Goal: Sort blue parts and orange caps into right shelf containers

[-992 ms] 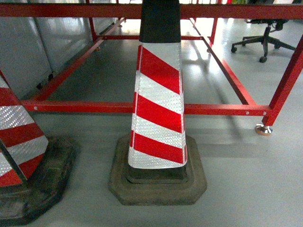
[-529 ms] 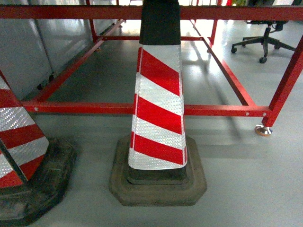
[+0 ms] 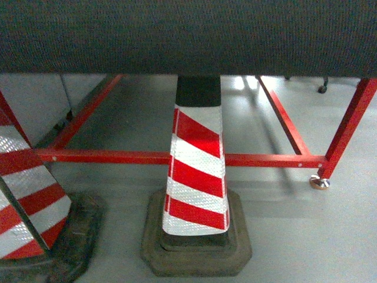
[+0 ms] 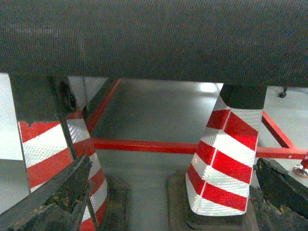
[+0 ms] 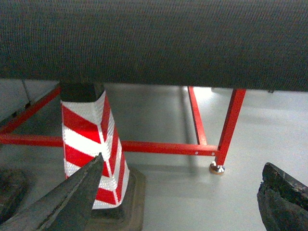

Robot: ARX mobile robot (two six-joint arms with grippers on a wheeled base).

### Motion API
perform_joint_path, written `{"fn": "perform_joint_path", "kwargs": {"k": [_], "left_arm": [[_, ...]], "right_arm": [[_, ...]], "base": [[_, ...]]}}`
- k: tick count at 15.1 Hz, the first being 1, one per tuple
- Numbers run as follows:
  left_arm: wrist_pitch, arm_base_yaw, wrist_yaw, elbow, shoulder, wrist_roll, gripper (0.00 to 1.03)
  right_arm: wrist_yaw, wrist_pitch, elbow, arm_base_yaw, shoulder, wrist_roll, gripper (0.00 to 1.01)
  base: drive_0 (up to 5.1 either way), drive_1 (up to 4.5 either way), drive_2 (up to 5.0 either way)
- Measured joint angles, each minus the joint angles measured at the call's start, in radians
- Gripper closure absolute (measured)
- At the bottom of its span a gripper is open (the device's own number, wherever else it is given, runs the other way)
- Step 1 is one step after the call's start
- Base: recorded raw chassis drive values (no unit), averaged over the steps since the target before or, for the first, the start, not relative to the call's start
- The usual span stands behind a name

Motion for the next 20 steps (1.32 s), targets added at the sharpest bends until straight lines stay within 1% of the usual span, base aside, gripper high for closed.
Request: {"fn": "perform_joint_path", "kwargs": {"k": [9,20], "left_arm": [[0.0,0.0,0.0,0.0,0.0,0.002,0.05],[0.005,0.0,-0.001,0.0,0.0,0.002,0.05]], "right_arm": [[0.0,0.0,0.0,0.0,0.0,0.007,0.03],[-0.001,0.01,0.0,0.0,0.0,0.007,0.03]], "base": [[0.0,0.0,0.0],[0.0,0.0,0.0]]}}
